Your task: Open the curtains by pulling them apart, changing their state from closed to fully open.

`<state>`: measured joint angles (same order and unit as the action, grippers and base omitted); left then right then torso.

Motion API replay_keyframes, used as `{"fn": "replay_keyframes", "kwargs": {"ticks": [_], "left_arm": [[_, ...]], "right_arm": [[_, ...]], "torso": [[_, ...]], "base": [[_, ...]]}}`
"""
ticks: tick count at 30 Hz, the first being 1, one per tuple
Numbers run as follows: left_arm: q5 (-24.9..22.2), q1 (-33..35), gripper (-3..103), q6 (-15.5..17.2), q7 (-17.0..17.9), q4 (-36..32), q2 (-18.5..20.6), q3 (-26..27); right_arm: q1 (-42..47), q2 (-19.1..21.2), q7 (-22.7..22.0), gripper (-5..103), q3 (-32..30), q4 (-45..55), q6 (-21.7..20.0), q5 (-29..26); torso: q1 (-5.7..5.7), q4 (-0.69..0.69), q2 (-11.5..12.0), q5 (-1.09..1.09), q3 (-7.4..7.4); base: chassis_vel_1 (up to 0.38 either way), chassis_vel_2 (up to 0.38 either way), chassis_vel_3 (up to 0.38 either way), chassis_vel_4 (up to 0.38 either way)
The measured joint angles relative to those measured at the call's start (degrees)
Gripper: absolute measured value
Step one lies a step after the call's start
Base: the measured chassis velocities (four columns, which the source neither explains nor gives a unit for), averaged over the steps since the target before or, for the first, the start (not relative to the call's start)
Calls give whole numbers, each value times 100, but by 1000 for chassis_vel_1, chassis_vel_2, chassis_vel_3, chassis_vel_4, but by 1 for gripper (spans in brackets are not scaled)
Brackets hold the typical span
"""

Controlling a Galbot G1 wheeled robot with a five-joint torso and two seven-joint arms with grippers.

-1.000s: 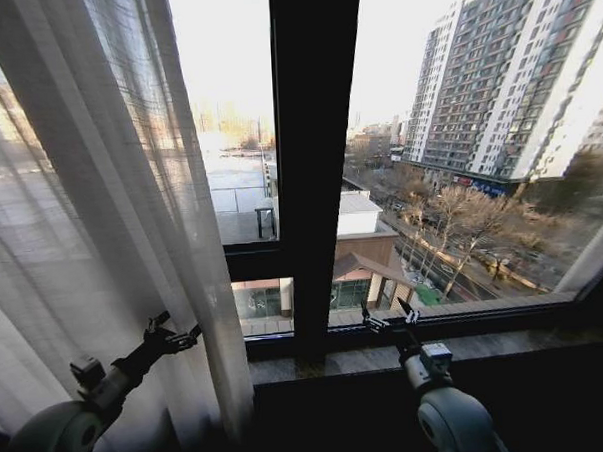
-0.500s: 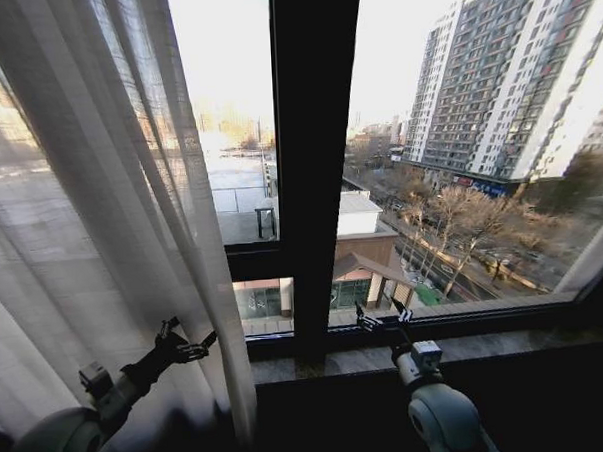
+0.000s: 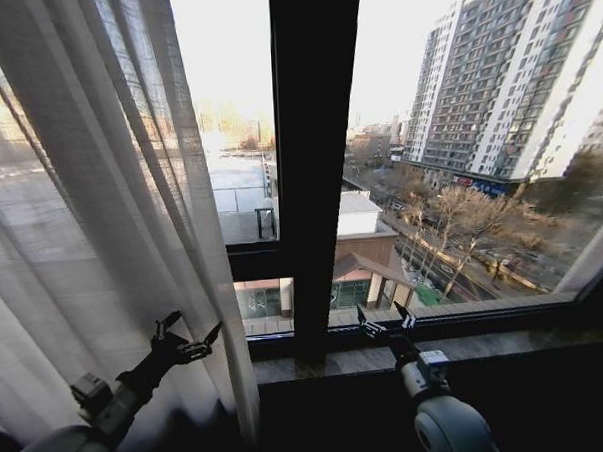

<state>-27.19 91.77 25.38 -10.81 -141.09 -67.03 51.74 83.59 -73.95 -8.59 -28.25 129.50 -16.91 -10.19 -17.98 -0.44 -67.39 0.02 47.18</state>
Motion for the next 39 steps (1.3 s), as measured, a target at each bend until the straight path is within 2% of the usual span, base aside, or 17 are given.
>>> {"fn": "replay_keyframes", "kwargs": {"ticks": [1, 2, 4, 10, 15, 22, 25, 28, 29, 33, 37, 38, 39], "left_arm": [[0, 0, 100, 0, 0, 0, 0, 0], [0, 13, 100, 294, 360, -169, -94, -80], [1, 36, 100, 508, 600, -234, -167, -125], [-85, 12, 100, 543, 1003, -256, -153, -185], [-295, -178, 100, 263, 1130, -89, 37, -318], [-350, -573, 100, -66, 1347, 665, 488, -416], [-378, -626, 100, -129, 1333, 793, 561, -407], [-536, -800, 100, -227, 959, 1146, 805, -408], [-587, -867, 100, -259, 736, 1295, 924, -415], [-700, -1033, 100, -314, 461, 1623, 1125, -445], [-757, -1147, 100, -367, 406, 1776, 1174, -481], [-756, -1172, 94, -388, 410, 1809, 1173, -496], [-756, -1172, 94, -388, 410, 1809, 1173, -496]], "right_arm": [[0, 0, 0, 100, 0, 0, 0, 0], [34, 10, 1, 100, -3, 26, 17, -3], [75, 22, 10, 100, -2, 54, 50, -8], [58, 38, 41, 100, 31, 39, 101, -22], [-109, 60, 60, 100, 64, -46, 106, -48], [-490, 146, 48, 100, 86, -243, 107, -206], [-547, 154, 46, 100, 101, -285, 106, -213], [-691, 161, 37, 100, 132, -406, 105, -223], [-745, 167, 34, 100, 132, -456, 103, -229], [-851, 176, 27, 100, 102, -589, 103, -238], [-904, 150, 24, 100, 96, -703, 103, -239], [-914, 139, 23, 100, 99, -726, 103, -239], [-914, 139, 23, 100, 99, -726, 103, -239]], "torso": [[0, 0, 0, 0, 0], [0, 0, 0, 0, 0], [0, 0, 0, 0, 0], [0, 0, 0, -1, 0], [0, 0, 0, -1, 0], [0, 1, 0, -3, 1], [-1, 0, 0, -3, 1], [0, 0, 0, -2, 1], [0, 0, 0, -2, 1], [-1, 0, 0, -2, 1], [-1, 0, 0, -2, 1], [-1, 0, 0, -1, 1], [-1, 0, 0, -1, 1]], "base": [[0, 0, 0, 0], [0, 0, 0, 0], [0, 0, 0, 0], [0, 0, 0, 0], [0, 0, 0, 0], [0, 0, 0, 0], [0, 0, 0, 0], [0, 0, 0, 0], [0, 0, 0, 0], [0, 0, 0, 0], [0, 0, 0, 0], [0, 0, 0, 0], [0, 0, 0, 0]]}}
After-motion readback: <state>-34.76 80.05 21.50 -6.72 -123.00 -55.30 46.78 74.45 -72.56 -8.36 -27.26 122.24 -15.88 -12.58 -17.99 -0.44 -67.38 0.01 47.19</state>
